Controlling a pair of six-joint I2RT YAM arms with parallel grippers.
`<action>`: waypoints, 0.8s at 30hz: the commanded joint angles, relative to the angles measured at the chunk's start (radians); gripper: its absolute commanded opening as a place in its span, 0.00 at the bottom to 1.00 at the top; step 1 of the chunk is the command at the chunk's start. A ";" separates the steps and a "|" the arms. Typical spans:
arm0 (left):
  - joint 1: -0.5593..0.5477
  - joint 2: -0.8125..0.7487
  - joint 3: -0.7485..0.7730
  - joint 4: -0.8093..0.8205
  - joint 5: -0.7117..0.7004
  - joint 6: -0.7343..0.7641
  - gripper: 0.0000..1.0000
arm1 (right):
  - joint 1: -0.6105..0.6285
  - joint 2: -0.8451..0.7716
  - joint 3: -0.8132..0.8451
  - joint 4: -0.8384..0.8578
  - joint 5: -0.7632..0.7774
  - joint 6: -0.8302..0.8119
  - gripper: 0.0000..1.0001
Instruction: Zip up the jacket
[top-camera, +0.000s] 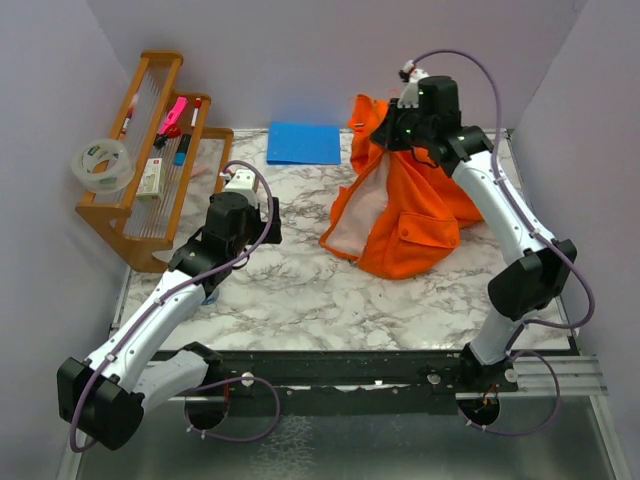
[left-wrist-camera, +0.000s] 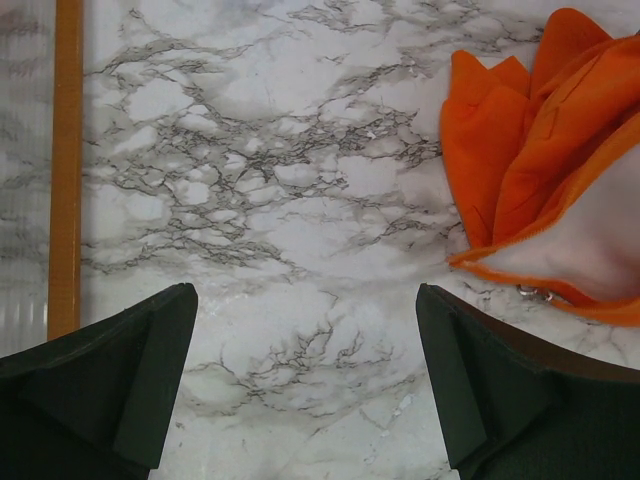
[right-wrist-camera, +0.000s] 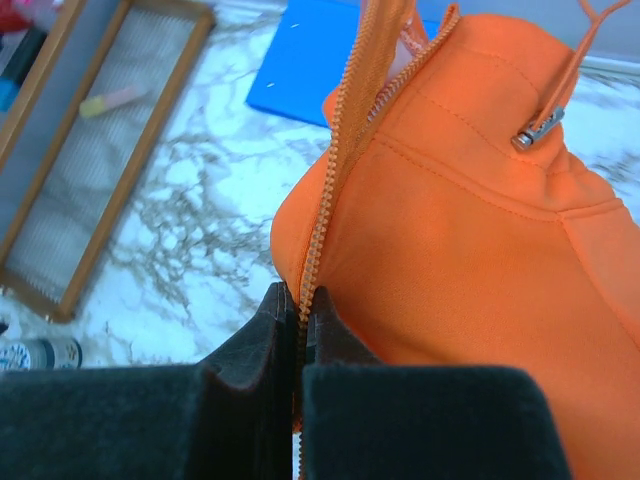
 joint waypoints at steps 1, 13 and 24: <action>0.010 -0.024 -0.012 0.023 0.024 -0.011 0.99 | 0.112 0.023 0.081 0.067 -0.003 -0.110 0.00; 0.011 -0.006 -0.030 0.062 0.145 -0.016 0.99 | 0.135 -0.020 -0.116 0.160 0.394 -0.162 0.00; -0.170 0.162 -0.056 0.182 0.126 -0.208 0.99 | -0.035 -0.025 -0.394 0.181 0.438 0.023 0.09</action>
